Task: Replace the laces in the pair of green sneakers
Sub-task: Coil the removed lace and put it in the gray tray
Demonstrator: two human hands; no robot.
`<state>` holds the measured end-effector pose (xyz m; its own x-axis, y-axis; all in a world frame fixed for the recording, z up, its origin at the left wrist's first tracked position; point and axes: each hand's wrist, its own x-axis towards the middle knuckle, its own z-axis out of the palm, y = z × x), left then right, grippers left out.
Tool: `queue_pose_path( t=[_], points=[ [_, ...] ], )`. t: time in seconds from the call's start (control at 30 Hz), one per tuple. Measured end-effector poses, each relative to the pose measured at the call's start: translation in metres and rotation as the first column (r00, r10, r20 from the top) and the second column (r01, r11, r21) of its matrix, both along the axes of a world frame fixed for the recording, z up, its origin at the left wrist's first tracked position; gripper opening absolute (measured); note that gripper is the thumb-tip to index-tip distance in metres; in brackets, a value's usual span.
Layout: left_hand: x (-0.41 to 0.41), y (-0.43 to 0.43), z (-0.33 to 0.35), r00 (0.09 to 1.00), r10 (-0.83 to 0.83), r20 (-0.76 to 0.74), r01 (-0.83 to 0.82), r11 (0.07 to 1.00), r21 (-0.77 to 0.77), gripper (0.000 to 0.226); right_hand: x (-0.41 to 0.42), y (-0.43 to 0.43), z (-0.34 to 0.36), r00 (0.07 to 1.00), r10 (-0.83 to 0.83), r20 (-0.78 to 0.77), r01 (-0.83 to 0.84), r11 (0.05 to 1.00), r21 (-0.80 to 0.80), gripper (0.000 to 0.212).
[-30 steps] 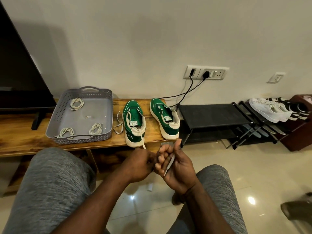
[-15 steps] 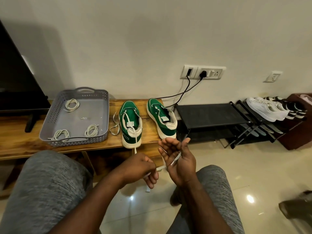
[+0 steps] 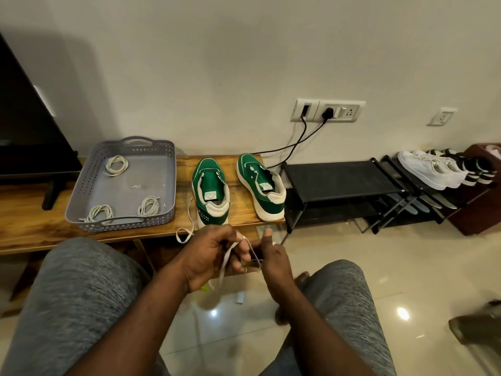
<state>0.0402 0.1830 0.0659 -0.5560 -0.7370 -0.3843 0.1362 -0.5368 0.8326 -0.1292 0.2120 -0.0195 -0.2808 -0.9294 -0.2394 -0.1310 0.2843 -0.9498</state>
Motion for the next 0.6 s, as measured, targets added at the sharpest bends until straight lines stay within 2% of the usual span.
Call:
queue_pose_path(
  t=[0.1,0.13,0.23,0.37,0.53,0.6],
  points=[
    [-0.001,-0.002,0.000,0.996,0.067,-0.053,-0.063,0.996,0.069,0.040,0.013,0.000,-0.005,0.991,0.081,-0.109,-0.081,0.997,-0.003,0.088],
    [-0.002,-0.003,0.000,0.993,0.098,-0.062,-0.091,0.990,0.103,0.040,0.017,0.001,-0.004,0.990,0.090,-0.108,-0.092,0.996,-0.006,0.083],
    [-0.001,-0.006,-0.001,0.976,0.215,-0.047,-0.206,0.967,0.148,0.034,0.024,0.005,0.006,0.989,0.148,0.006,-0.148,0.989,0.025,0.067],
    [0.000,-0.009,-0.001,0.951,0.308,0.022,-0.308,0.949,0.071,0.030,0.023,0.009,0.012,0.940,0.304,0.154,-0.316,0.947,0.056,0.076],
    [0.000,-0.018,-0.013,0.908,0.412,0.074,-0.416,0.908,0.043,0.025,0.022,0.014,0.014,0.802,0.442,0.402,-0.459,0.887,-0.059,0.061],
    [0.002,-0.023,-0.021,0.892,0.433,0.132,-0.430,0.902,-0.051,0.019,0.020,0.016,0.015,0.749,0.457,0.480,-0.485,0.871,-0.074,0.061]
  ],
)
